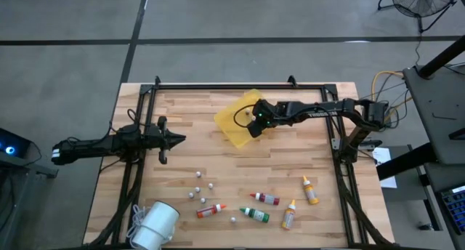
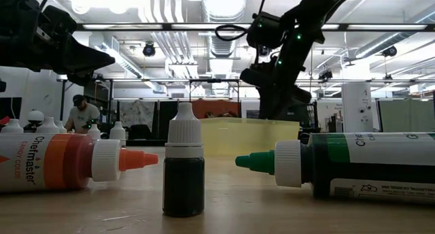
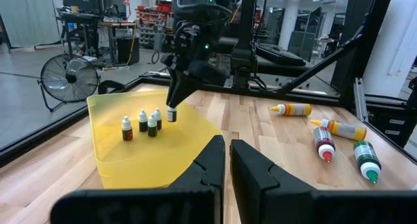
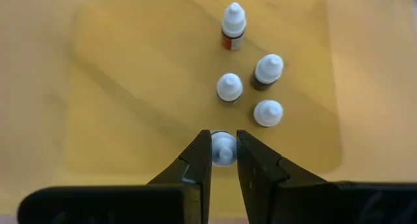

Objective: Pick & Place food coloring
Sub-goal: Put the small red food coloring bottle into the yellow bin, then put the small black food coloring bottle into the yellow bin

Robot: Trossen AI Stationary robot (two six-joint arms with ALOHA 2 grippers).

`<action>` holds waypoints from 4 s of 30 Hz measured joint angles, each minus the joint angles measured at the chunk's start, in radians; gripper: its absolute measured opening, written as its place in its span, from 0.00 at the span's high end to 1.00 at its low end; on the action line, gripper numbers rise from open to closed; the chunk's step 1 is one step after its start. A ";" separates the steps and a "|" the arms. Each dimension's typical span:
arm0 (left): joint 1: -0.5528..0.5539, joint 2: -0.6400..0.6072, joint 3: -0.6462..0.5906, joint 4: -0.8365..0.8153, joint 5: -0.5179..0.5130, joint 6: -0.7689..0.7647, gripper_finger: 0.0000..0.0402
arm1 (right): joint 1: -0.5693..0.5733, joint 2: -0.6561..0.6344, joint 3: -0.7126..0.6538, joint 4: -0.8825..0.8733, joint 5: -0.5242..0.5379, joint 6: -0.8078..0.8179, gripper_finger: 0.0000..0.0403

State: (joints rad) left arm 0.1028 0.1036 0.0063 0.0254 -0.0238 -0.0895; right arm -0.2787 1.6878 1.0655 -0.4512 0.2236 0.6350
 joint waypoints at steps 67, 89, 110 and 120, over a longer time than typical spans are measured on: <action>0.000 0.000 0.000 0.000 0.000 0.000 1.00 | 0.022 0.117 0.058 -0.014 0.067 -0.010 0.88; -0.001 0.000 0.000 0.000 0.000 0.000 1.00 | 0.020 0.117 0.055 -0.016 0.091 -0.006 0.86; -0.001 0.000 0.000 0.000 0.000 0.000 1.00 | 0.019 0.117 0.054 -0.015 0.090 -0.007 0.78; 0.000 0.000 0.000 0.000 0.000 0.000 1.00 | 0.019 0.092 0.054 -0.014 0.090 -0.007 0.80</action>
State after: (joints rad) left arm 0.1028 0.1034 0.0063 0.0250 -0.0238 -0.0895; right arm -0.2596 1.7800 1.1198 -0.4648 0.3138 0.6283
